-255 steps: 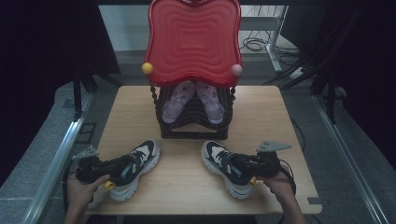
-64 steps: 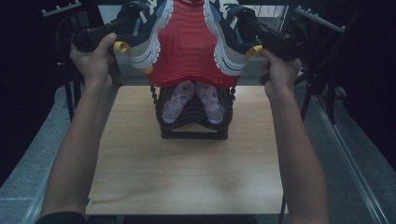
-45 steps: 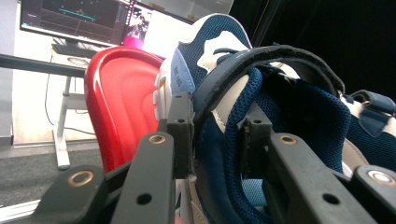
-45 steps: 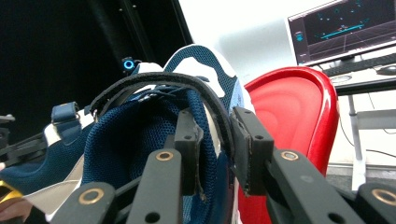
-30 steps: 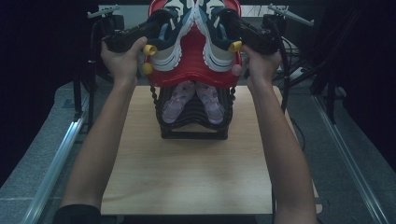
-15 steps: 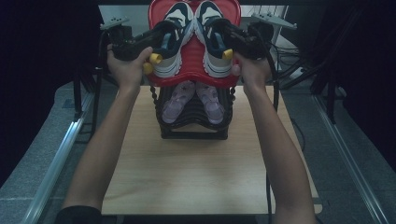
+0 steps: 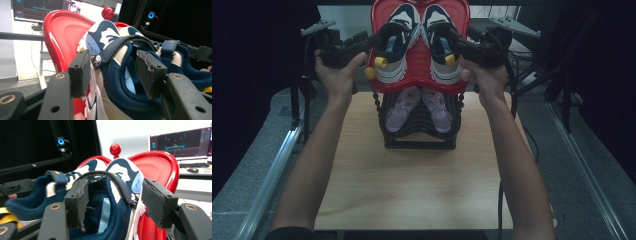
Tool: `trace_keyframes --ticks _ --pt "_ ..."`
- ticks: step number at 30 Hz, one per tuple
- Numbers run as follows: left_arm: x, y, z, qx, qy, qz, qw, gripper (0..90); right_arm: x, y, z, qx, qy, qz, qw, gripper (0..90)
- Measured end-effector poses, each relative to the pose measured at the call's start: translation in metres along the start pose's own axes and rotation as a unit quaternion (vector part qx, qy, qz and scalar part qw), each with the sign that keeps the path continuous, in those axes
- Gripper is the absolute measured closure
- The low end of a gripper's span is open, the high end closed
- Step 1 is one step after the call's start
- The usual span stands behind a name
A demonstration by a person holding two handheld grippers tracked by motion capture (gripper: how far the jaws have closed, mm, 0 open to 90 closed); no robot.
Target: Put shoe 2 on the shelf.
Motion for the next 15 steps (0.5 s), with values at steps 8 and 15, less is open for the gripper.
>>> trace_keyframes --ticks 8,15 --pt "-0.011 -0.006 -0.028 -0.013 0.005 -0.005 0.9999 46.6 -0.01 0.016 -0.032 0.039 0.029 0.017 0.9987 39.6" --pt "-0.036 -0.011 -0.053 -0.024 -0.004 -0.006 0.9997 46.2 -0.034 0.033 -0.063 0.054 0.038 0.019 0.9976 40.3"
Point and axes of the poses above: each handheld gripper's, and its own axes: z roughly forward along the jaws, x roughly out of its top, y roughly to its right, the point moved 2 cm from there along z, roughly forward along the jaws, and after that the axes turned 5 degrees about -x, right-handed, at the moved point
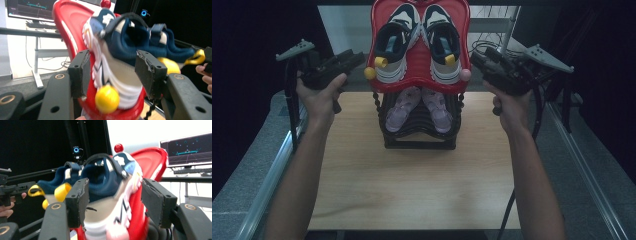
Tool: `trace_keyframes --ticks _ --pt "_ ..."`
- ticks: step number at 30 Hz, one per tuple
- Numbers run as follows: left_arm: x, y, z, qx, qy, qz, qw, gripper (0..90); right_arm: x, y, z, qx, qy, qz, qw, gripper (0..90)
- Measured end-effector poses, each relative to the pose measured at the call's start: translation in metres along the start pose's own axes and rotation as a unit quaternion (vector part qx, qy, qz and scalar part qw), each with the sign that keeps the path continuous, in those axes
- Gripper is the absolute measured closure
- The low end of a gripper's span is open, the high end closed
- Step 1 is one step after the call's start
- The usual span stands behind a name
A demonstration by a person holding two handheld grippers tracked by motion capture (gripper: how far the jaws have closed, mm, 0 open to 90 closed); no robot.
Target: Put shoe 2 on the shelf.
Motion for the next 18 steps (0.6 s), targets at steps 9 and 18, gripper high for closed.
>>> trace_keyframes --ticks 9,18 --pt "-0.045 -0.015 -0.02 0.004 -0.018 -0.014 0.9997 45.1 -0.042 0.022 -0.031 0.002 -0.028 0.007 0.9996 40.6" --pt "-0.106 -0.029 -0.037 0.001 -0.052 -0.038 0.9979 44.7 -0.107 0.03 -0.044 -0.005 -0.067 0.017 0.9976 41.8"
Point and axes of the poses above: each handheld gripper's, and its own axes: z roughly forward along the jaws, x roughly out of its top, y roughly to its right, the point moved 2 cm from there along z, roughly forward along the jaws, and after that the axes turned 5 degrees about -x, right-handed, at the moved point
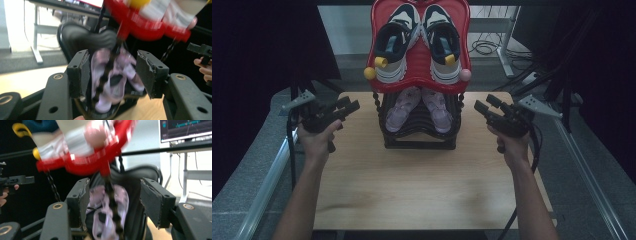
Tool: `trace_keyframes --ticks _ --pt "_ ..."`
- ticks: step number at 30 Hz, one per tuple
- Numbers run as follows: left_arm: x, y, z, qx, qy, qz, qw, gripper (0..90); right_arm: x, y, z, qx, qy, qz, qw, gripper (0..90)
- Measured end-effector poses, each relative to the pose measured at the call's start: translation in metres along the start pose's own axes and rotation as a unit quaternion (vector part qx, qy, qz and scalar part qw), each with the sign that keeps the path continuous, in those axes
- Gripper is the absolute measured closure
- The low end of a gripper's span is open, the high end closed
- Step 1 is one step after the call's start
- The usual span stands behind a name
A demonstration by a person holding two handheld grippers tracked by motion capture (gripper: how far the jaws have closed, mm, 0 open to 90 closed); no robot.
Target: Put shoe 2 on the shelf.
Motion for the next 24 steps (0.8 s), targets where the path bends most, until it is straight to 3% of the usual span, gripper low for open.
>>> trace_keyframes --ticks 1,2,7,14,19,24 --pt "-0.013 -0.005 -0.001 0.0 -0.008 -0.007 0.9999 44.7 -0.007 0.001 0.0 0.0 -0.005 0.004 1.0 41.9" --pt "-0.013 -0.005 -0.001 0.0 -0.008 -0.007 0.9999 44.7 -0.014 0.003 0.0 0.0 -0.012 0.008 0.9999 41.9" --pt "-0.047 -0.015 0.0 -0.001 -0.036 -0.025 0.999 44.7 -0.041 0.011 -0.001 -0.006 -0.029 0.021 0.9993 42.1" --pt "-0.071 -0.024 0.003 -0.003 -0.051 -0.047 0.9976 44.9 -0.069 0.024 -0.005 -0.016 -0.049 0.037 0.998 42.8" --pt "-0.086 -0.028 0.005 0.002 -0.068 -0.044 0.9967 45.0 -0.084 0.03 -0.007 -0.02 -0.067 0.042 0.9966 43.1" --pt "-0.105 -0.033 0.008 0.008 -0.088 -0.054 0.9947 45.1 -0.114 0.037 -0.007 -0.03 -0.107 0.045 0.9928 43.2"
Point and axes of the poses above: each handheld gripper's, and its own axes: z roughly forward along the jaws, x roughly out of its top, y roughly to its right, the point moved 2 cm from there along z, roughly forward along the jaws, and after that the axes turned 5 degrees about -x, right-handed, at the moved point
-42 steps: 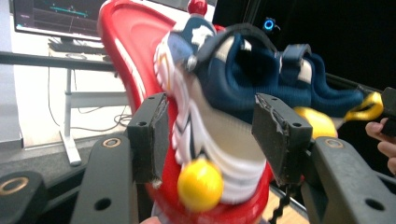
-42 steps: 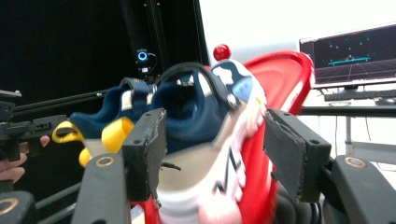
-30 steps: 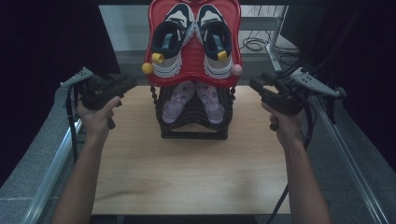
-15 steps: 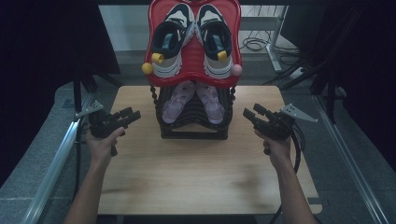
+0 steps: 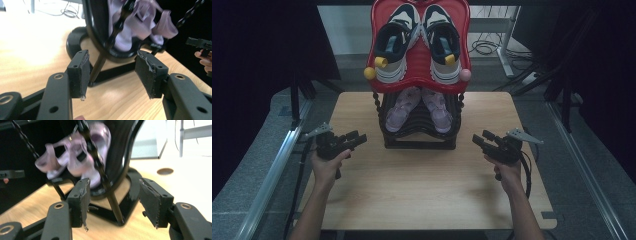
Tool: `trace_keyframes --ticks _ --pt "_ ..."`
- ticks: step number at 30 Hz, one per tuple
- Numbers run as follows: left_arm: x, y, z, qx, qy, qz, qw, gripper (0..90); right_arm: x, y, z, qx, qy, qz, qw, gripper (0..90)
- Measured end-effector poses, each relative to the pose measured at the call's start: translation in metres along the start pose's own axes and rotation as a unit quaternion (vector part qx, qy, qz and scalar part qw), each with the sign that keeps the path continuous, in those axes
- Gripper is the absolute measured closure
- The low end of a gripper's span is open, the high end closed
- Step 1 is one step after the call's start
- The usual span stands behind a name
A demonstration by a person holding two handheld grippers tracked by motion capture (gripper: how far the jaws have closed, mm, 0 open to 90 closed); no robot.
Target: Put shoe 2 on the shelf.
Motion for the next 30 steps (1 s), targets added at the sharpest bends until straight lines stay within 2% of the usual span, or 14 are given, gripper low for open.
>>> trace_keyframes --ticks 1,4,5,6,14,17,21,22,24,30 --pt "-0.004 -0.002 0.001 0.001 -0.004 -0.004 1.0 45.1 0.0 0.0 0.0 0.0 0.0 0.0 1.0 43.2" --pt "-0.019 -0.008 0.004 0.013 -0.025 -0.004 0.9996 45.8 -0.016 0.002 0.004 -0.01 -0.027 -0.004 0.9996 43.2" --pt "-0.019 -0.008 0.004 0.013 -0.025 -0.004 0.9996 46.0 -0.016 0.002 0.004 -0.01 -0.027 -0.004 0.9996 43.2" --pt "-0.027 -0.01 0.005 0.02 -0.035 0.0 0.9992 46.2 -0.024 0.002 0.006 -0.016 -0.042 -0.009 0.9989 43.2" --pt "-0.049 -0.017 0.008 0.027 -0.061 -0.002 0.9977 46.6 -0.043 -0.001 0.012 -0.034 -0.083 -0.031 0.9955 43.1" --pt "-0.053 -0.019 0.01 0.03 -0.067 -0.004 0.9973 46.6 -0.046 -0.001 0.014 -0.037 -0.087 -0.035 0.9949 42.9" --pt "-0.052 -0.02 0.009 0.028 -0.064 -0.006 0.9976 46.6 -0.051 -0.003 0.016 -0.037 -0.085 -0.027 0.9953 42.7" --pt "-0.052 -0.02 0.008 0.027 -0.063 -0.006 0.9976 46.6 -0.052 -0.004 0.017 -0.042 -0.091 -0.038 0.9942 42.4" --pt "-0.052 -0.02 0.008 0.026 -0.062 -0.007 0.9977 46.6 -0.051 -0.004 0.016 -0.043 -0.091 -0.039 0.9942 42.3" --pt "-0.056 -0.02 0.003 0.022 -0.056 -0.014 0.9981 46.5 -0.05 -0.006 0.011 -0.038 -0.081 -0.03 0.9955 39.0"
Point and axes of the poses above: each handheld gripper's, and its own axes: z roughly forward along the jaws, x roughly out of its top, y roughly to its right, the point moved 2 cm from there along z, roughly forward along the jaws, and after that the axes turned 5 degrees about -x, right-handed, at the moved point
